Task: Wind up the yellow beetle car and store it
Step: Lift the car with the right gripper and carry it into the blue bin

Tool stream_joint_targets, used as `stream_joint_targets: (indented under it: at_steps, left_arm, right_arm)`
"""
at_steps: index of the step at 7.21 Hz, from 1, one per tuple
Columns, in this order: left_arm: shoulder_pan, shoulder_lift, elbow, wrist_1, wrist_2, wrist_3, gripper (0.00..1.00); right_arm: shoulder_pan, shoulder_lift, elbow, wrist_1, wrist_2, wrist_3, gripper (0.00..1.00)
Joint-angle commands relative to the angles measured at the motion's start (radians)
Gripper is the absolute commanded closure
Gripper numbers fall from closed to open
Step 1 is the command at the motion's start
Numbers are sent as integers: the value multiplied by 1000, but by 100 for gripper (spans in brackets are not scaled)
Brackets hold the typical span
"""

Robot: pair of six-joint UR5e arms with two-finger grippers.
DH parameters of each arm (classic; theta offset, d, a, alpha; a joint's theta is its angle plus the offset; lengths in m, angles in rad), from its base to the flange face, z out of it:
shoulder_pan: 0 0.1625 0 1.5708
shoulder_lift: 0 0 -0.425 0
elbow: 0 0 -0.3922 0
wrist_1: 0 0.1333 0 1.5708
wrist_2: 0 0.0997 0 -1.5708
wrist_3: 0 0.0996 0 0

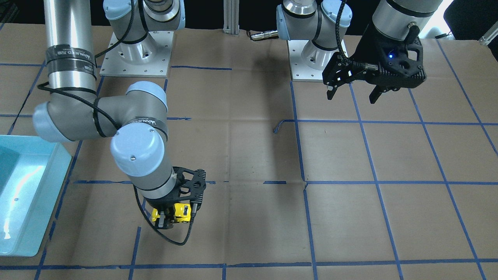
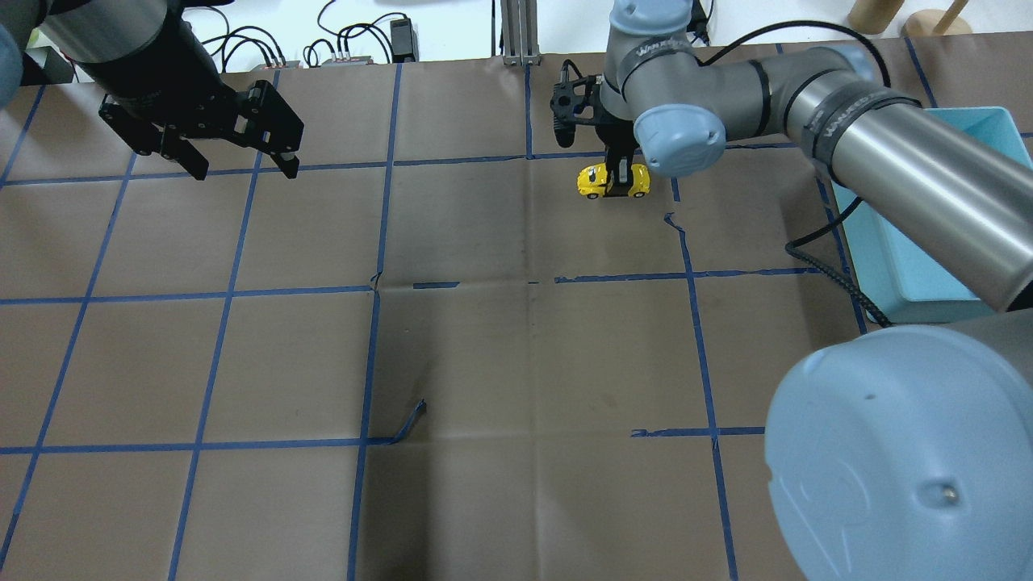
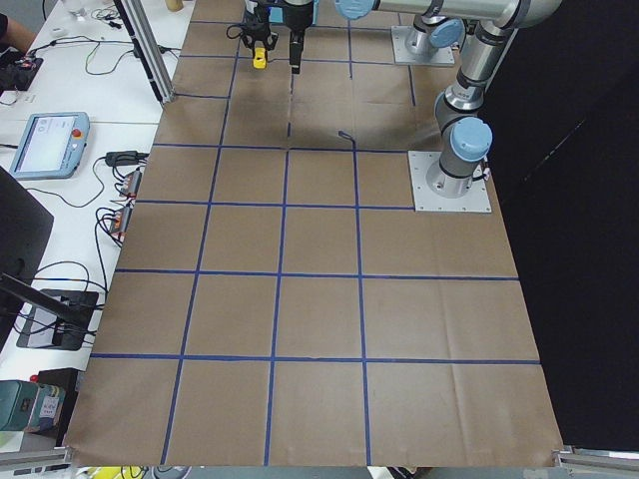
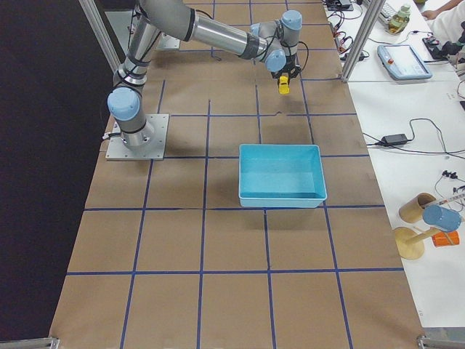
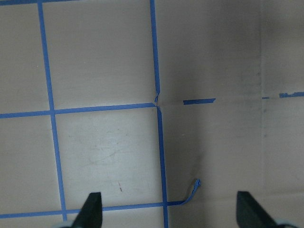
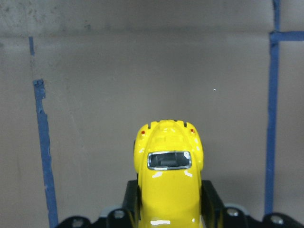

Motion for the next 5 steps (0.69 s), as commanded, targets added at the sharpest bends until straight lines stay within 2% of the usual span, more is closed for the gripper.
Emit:
stream_joint_targets:
  at_steps: [1,3,5]
  left_arm:
    - [0,1,0,0,0,0,1]
    - [0,0,0,0,0,0,1]
    - [0,0,0,0,0,0,1]
  right_arm:
    - [-177,-20,-140,236,49,-16,71]
    - [-353,-25,-174,335,35,-18,71]
    - [-466,-19,-187,306,34,9,68]
